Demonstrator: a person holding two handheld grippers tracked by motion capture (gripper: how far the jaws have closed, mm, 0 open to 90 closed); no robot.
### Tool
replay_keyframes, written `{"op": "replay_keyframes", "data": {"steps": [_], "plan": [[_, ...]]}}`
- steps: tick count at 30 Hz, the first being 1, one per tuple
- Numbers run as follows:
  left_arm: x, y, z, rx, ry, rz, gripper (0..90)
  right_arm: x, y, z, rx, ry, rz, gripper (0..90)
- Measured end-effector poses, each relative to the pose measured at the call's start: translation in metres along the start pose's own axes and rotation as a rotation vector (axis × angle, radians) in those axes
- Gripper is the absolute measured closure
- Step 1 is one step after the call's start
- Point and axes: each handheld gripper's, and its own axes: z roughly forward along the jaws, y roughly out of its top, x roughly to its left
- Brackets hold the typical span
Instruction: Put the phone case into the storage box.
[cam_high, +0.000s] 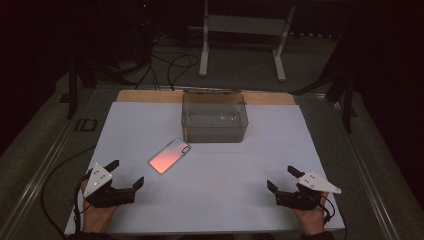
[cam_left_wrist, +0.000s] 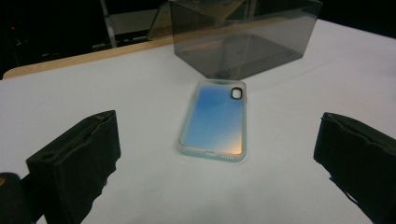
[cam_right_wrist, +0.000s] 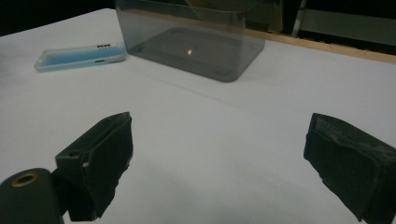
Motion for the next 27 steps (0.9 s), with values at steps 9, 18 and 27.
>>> {"op": "replay_keyframes", "data": {"steps": [9,18,27], "plan": [[0.001,-0.001,-0.002,-0.021,0.021,-0.012,0.3,0.004,-0.001,0.004,0.013,0.005,-0.013,8.3],[0.003,0.008,-0.007,-0.030,0.037,-0.017,0.2,0.004,-0.002,0.004,-0.005,0.007,-0.009,8.3],[0.007,0.020,-0.003,-0.003,0.030,-0.014,0.2,0.004,-0.002,0.007,-0.005,0.018,-0.005,8.3]]}}
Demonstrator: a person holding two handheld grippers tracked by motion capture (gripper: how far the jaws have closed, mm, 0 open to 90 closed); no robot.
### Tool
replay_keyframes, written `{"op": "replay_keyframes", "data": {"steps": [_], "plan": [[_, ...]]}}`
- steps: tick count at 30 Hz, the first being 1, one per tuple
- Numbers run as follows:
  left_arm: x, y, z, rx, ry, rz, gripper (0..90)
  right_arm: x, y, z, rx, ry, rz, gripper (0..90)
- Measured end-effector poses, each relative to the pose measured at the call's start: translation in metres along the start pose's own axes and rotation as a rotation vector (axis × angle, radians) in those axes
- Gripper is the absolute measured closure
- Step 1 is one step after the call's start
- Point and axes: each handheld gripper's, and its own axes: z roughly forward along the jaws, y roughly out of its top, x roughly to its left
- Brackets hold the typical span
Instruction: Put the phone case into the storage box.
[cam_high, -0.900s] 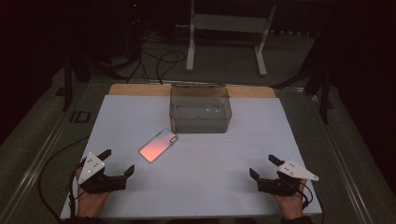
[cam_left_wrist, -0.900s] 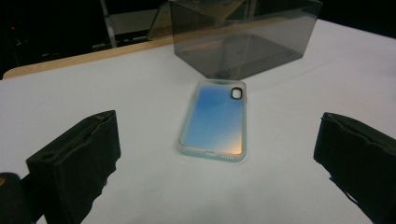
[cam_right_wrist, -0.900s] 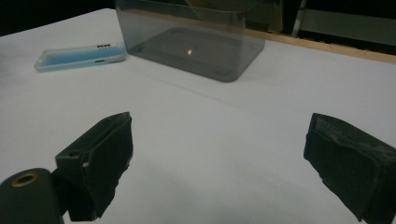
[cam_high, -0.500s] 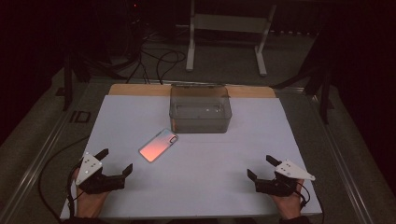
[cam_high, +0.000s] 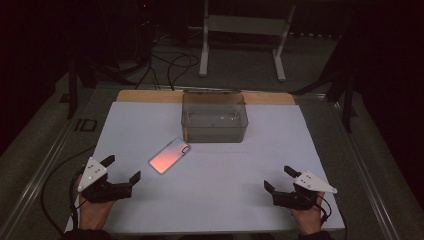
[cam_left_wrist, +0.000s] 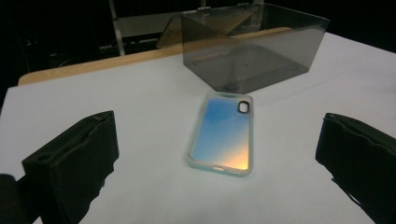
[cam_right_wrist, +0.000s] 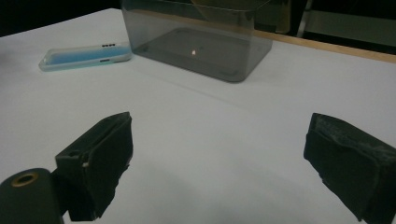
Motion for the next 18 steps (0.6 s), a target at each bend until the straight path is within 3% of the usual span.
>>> {"op": "replay_keyframes", "data": {"steps": [18], "plan": [[0.005,0.021,0.026,0.043,-0.013,0.042,0.2,-0.001,0.000,-0.001,0.005,-0.009,-0.005,8.4]]}}
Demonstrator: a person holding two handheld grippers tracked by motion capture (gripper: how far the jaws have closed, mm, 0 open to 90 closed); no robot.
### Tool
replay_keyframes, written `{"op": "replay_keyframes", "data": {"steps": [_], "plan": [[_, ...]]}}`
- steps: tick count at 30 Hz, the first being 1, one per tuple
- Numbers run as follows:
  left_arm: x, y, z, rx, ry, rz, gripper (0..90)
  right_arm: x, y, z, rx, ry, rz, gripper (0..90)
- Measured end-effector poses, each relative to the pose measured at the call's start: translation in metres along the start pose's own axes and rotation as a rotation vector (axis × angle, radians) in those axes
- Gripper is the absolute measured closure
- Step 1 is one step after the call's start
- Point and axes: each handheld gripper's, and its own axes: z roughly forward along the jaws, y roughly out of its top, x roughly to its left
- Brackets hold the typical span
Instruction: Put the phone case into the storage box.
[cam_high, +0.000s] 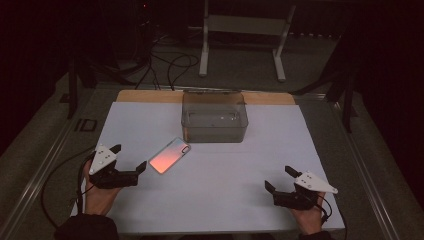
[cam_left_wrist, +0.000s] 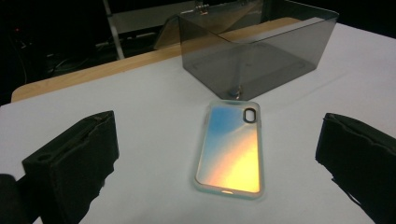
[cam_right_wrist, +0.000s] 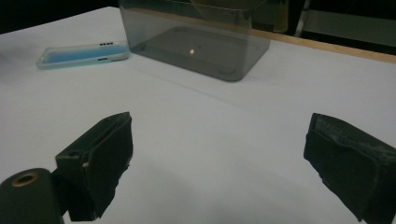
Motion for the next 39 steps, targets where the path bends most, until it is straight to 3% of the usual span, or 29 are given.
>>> {"op": "replay_keyframes", "data": {"steps": [22,39], "plan": [[0.012,0.012,0.029,0.082,-0.001,0.031,0.3,0.000,0.000,0.000,0.007,0.000,-0.001,8.4],[0.021,0.024,0.041,0.144,-0.005,0.053,0.3,0.000,0.000,0.000,0.010,0.000,0.001,8.4]]}}
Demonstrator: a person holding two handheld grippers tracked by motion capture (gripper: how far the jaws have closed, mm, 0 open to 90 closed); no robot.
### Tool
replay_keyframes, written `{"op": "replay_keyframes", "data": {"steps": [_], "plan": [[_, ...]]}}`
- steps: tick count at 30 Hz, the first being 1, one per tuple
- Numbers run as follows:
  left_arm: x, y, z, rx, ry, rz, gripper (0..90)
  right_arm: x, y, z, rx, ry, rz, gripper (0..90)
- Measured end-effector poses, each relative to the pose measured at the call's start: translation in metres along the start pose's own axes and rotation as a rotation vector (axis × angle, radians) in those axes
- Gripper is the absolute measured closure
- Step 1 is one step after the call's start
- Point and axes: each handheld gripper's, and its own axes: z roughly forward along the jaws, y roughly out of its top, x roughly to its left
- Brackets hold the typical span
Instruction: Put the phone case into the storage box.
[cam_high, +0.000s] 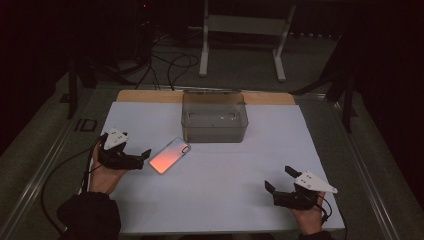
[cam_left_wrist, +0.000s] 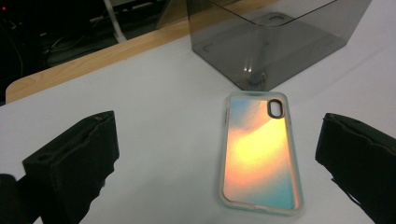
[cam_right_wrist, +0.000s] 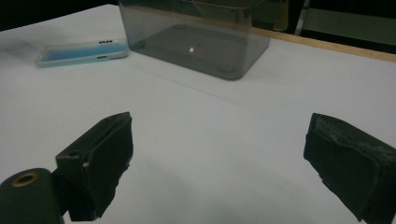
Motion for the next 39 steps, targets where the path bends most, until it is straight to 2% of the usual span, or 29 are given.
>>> {"op": "replay_keyframes", "data": {"steps": [14,39], "plan": [[0.004,0.009,0.013,0.049,-0.007,0.014,0.8,0.000,0.000,0.000,-0.003,0.001,-0.002,8.4],[0.009,0.007,0.038,0.147,-0.026,-0.016,2.4,0.000,0.000,0.000,0.000,0.005,-0.001,8.4]]}}
